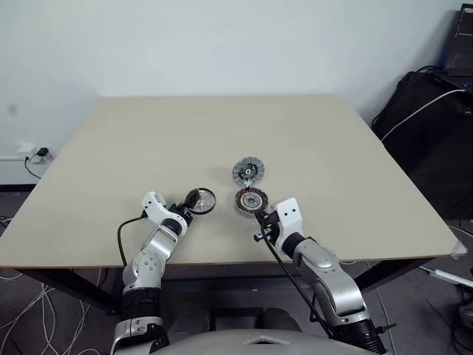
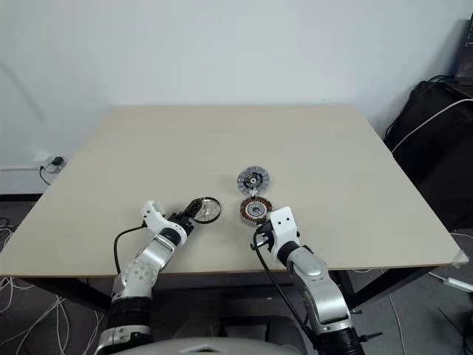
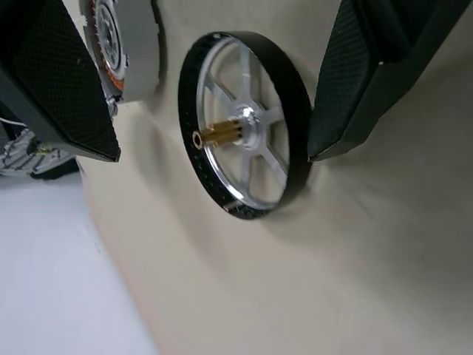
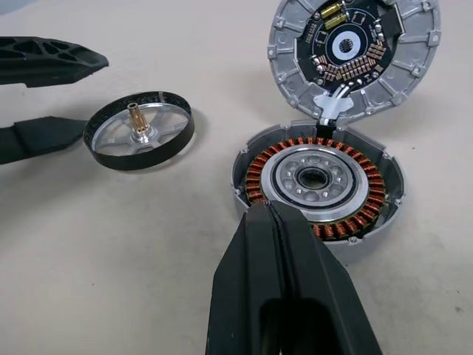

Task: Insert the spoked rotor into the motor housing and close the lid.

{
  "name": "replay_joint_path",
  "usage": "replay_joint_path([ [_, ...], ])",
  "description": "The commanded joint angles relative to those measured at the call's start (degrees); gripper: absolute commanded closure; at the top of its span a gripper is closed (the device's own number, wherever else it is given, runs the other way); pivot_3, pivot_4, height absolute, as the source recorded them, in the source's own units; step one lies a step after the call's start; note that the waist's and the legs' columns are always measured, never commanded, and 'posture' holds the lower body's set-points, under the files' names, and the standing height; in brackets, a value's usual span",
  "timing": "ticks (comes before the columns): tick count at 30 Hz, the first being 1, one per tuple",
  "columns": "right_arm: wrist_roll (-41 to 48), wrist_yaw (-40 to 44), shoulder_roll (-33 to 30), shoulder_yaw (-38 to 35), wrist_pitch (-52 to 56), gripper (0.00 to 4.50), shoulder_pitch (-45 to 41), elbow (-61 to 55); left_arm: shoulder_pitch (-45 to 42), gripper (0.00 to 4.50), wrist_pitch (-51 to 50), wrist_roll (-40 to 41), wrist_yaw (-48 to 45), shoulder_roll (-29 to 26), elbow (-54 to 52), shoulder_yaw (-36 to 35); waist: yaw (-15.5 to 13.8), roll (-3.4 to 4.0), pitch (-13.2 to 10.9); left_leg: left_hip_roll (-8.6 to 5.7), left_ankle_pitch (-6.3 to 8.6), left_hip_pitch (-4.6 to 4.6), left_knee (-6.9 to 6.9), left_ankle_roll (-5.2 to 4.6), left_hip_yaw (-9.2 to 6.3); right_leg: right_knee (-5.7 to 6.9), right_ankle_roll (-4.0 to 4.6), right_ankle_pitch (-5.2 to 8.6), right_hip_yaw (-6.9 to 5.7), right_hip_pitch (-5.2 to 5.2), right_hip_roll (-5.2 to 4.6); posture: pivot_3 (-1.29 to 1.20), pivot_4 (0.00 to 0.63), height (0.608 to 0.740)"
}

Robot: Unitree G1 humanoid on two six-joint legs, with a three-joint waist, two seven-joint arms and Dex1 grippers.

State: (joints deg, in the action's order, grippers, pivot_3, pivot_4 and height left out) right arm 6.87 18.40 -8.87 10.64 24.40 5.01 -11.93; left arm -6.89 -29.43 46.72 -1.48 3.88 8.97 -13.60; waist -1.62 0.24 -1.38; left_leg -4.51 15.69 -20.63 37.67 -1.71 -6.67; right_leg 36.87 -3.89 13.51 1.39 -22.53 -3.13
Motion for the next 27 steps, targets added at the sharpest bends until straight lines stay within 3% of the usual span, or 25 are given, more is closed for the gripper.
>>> replay_joint_path([
  [1, 0.3, -0.3, 0.0, -0.7, -0.3, 4.50, -0.6, -2.1, -1.8, 0.25, -1.5, 2.0, 0.1, 4.0, 0.0, -0.3, 0.0, 0.00, 0.0, 0.00, 0.00, 0.00, 0.00, 0.00, -0.01, 0.00, 0.00, 0.00, 0.00, 0.00, 0.00, 0.00, 0.000, 0.740],
  [20, 0.3, -0.8, 0.3, -0.6, -0.1, 4.50, -0.2, -2.5, -5.1, 0.25, -5.0, 8.4, 0.8, 6.1, 4.9, -1.6, 0.0, -0.01, 0.0, 0.00, 0.00, 0.00, 0.00, 0.01, 0.00, 0.00, 0.00, 0.00, 0.00, 0.01, 0.00, 0.00, 0.000, 0.740],
  [23, 0.4, -1.0, 0.2, -0.6, -0.1, 4.50, -0.1, -2.5, -5.3, 0.83, -5.1, 8.4, 0.8, 6.1, 5.4, -1.5, 0.0, -0.01, 0.0, 0.00, 0.00, 0.00, 0.00, 0.02, 0.00, 0.00, 0.00, 0.01, 0.01, 0.01, 0.00, 0.00, 0.000, 0.740],
  [27, 0.4, -1.1, 0.1, -0.8, -0.1, 4.50, 0.0, -2.6, -5.3, 2.17, -4.9, 8.5, 0.8, 6.2, 5.6, -1.4, 0.0, -0.02, 0.0, 0.00, 0.00, 0.00, 0.00, 0.01, 0.00, 0.00, 0.00, 0.01, 0.01, 0.00, 0.00, 0.00, 0.000, 0.740],
])
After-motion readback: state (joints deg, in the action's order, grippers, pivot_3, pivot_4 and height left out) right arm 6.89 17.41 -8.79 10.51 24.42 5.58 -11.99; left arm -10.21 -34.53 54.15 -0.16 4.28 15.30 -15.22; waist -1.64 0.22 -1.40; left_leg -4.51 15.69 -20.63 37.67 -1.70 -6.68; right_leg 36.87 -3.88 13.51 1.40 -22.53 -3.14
